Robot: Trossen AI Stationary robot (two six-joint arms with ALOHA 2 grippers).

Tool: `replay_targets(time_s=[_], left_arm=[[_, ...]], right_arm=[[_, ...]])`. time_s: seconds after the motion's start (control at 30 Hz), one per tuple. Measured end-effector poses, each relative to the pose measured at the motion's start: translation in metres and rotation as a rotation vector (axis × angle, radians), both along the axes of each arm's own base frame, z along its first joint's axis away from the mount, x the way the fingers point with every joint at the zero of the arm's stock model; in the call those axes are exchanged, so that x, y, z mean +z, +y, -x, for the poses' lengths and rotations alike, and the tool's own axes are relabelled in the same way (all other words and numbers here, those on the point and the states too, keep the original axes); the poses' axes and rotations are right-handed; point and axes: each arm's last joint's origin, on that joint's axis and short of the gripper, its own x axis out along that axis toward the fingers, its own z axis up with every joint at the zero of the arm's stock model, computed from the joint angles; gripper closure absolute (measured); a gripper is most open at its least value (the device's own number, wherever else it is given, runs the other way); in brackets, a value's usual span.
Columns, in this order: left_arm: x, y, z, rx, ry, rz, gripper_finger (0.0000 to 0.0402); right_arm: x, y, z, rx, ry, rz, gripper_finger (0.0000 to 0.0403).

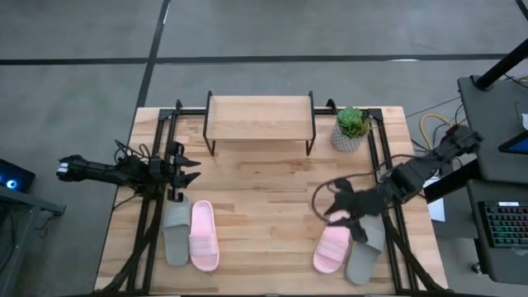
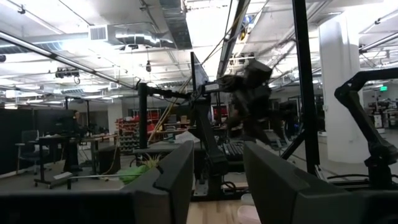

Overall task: Pick and place slides into the shelf
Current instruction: Put the right pink slipper on the shelf

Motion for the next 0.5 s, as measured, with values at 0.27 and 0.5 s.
replay_targets(time_s=[0.27, 0.5], left_arm=[[0.000, 0.000, 0.000, 0.000, 0.002, 0.002, 0.0275], [0.000, 0.000, 0.000, -0.001, 0.002, 0.002, 0.0275]], right_arm=[[-0.015, 0.041, 0.000, 0.050, 0.165, 0.026, 0.0257], [-0.043, 0.061, -0.010, -0.064, 0.304, -0.007, 0.0268]])
